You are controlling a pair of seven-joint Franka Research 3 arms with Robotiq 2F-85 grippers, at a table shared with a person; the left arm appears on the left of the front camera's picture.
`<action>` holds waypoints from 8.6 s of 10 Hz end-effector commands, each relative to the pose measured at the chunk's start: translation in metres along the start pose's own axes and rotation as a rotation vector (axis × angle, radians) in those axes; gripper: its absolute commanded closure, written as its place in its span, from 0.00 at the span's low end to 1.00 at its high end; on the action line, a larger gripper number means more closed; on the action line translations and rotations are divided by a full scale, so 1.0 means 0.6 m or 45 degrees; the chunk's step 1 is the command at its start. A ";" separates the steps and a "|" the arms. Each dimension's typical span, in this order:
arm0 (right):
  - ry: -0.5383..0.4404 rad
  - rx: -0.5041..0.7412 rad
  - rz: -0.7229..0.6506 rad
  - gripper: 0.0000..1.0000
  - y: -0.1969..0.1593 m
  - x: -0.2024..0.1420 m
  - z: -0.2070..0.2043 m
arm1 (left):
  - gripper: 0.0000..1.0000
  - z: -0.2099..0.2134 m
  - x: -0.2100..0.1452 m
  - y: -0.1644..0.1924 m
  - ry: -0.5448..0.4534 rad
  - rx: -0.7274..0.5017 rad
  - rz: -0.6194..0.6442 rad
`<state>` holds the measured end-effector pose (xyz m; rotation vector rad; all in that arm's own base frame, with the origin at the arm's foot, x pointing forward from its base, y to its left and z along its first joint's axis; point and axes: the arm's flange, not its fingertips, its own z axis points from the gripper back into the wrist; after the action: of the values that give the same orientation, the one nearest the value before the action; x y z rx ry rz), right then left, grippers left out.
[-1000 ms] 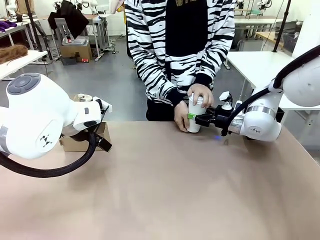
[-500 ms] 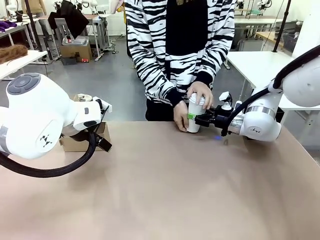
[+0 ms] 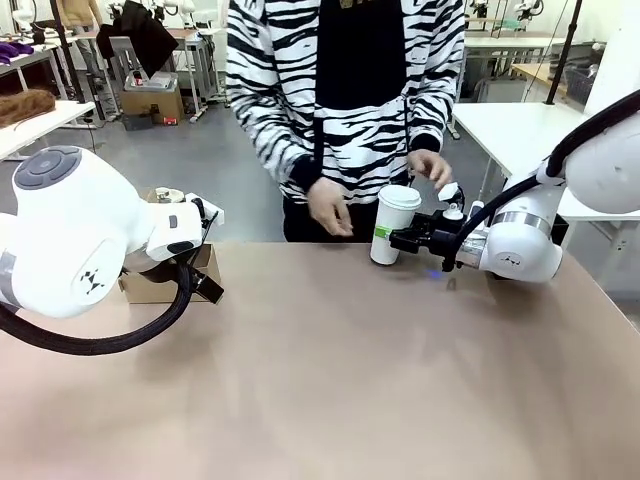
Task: Pour a drink into a cup and package it in a carrier.
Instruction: When a person places the Paper Cup Lid on the 600 ml Paper Cup , lift the 600 ml Paper Cup, then position the Cup Carrier in the center of the table.
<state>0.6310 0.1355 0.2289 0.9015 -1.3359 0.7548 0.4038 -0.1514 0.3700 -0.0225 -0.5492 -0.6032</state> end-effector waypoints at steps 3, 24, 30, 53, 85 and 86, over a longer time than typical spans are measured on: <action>-0.008 -0.003 -0.009 0.19 -0.001 0.008 -0.002 | 0.00 0.001 0.000 0.000 -0.002 -0.002 0.000; 0.146 0.087 0.012 0.19 0.289 0.457 0.214 | 0.00 0.001 0.000 0.000 -0.002 -0.002 0.000; 0.116 0.081 0.051 0.19 0.294 0.461 0.213 | 0.00 0.001 0.000 0.000 -0.002 -0.002 0.000; 0.116 0.081 0.051 0.19 0.294 0.461 0.213 | 0.00 0.178 0.250 0.211 0.375 0.103 0.614; 0.116 0.081 0.051 0.19 0.294 0.461 0.213 | 0.98 0.247 0.256 0.170 0.392 0.275 0.870; 0.116 0.081 0.051 0.19 0.294 0.461 0.213 | 0.98 0.292 0.265 0.133 0.360 0.284 0.862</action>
<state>0.4411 0.0920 0.5211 0.8845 -1.2318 0.8540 0.4912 -0.1265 0.5980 0.0473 -0.2722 0.0973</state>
